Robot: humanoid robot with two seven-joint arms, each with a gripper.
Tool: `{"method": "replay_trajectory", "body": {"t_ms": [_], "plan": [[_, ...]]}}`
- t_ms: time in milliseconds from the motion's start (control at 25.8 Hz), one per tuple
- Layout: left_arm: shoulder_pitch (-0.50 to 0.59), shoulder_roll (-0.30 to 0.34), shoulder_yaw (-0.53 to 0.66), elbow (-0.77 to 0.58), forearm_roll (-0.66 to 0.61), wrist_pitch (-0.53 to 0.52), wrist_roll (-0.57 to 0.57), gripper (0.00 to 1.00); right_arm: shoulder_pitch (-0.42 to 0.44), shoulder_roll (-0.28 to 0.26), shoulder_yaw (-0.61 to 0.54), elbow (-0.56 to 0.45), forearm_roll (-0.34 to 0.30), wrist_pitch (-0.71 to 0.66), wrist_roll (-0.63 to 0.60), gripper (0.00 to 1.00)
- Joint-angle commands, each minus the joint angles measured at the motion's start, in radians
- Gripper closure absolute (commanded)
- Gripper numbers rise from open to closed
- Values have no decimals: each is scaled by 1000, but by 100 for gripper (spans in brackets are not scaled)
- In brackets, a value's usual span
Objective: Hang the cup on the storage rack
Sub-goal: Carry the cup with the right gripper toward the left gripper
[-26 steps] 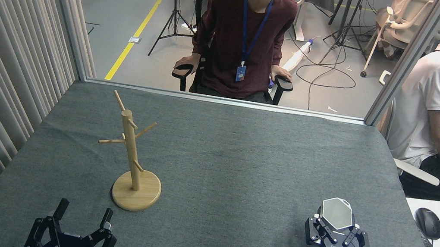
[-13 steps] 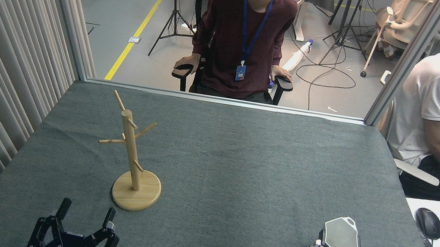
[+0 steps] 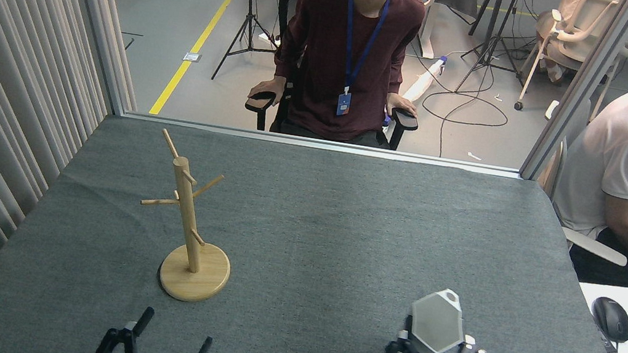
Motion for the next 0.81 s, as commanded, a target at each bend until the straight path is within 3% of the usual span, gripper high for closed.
{"method": "replay_trajectory", "body": {"t_ms": [0, 194, 774], "plan": [[-5, -7, -81, 4, -58, 1, 8, 1, -6, 96, 86, -37, 122, 2, 1, 39], [-35, -11, -139, 62, -64, 6, 8, 1, -4, 120, 239, -62, 215, 25, 2, 39], [-63, -31, -147, 128, -62, 23, 6, 1, 60, 116, 473, -134, 214, 99, 2, 38]]}}
